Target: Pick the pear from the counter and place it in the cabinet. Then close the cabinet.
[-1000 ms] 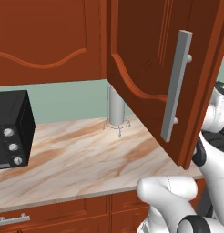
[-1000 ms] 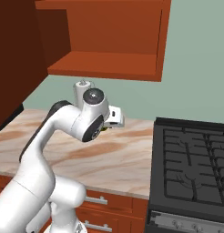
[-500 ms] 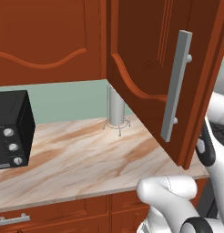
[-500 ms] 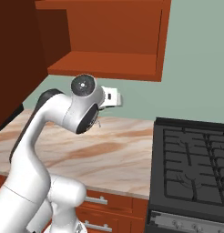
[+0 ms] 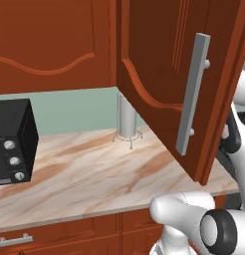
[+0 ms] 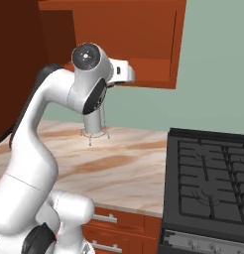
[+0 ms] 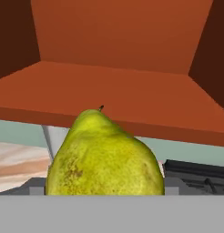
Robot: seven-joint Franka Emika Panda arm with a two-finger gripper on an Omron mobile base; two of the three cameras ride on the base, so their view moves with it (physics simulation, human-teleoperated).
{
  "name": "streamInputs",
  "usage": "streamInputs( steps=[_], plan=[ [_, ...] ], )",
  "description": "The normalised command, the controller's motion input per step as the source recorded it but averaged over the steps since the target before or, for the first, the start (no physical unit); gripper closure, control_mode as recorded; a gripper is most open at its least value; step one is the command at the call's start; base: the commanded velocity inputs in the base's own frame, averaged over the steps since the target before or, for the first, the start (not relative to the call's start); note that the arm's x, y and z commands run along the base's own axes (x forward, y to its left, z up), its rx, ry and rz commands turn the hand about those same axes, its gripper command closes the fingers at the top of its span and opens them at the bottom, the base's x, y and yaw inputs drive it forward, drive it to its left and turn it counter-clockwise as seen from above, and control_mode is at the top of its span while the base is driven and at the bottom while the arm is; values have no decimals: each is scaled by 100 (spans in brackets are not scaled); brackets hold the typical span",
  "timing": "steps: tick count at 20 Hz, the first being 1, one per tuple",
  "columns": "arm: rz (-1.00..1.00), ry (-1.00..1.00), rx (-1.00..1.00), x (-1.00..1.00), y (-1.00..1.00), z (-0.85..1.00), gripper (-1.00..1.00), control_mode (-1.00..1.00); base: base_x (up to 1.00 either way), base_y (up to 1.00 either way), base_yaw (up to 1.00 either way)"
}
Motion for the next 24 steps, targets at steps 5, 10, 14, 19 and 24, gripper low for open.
streamInputs(
  steps=[5, 10, 14, 19, 24],
  plan=[
    [0, -1, 4, 94, 0, 22, 100, -100, 0, 0, 0],
    [0, 0, 5, 100, 0, 0, 100, -100, 0, 0, 0],
    [0, 9, 0, 99, 0, -14, 100, -100, 0, 0, 0],
    [0, 10, 0, 100, 0, -25, 100, -100, 0, 0, 0],
    [0, -6, 0, 20, 0, -2, -100, -100, 0, 0, 0]
  ],
)
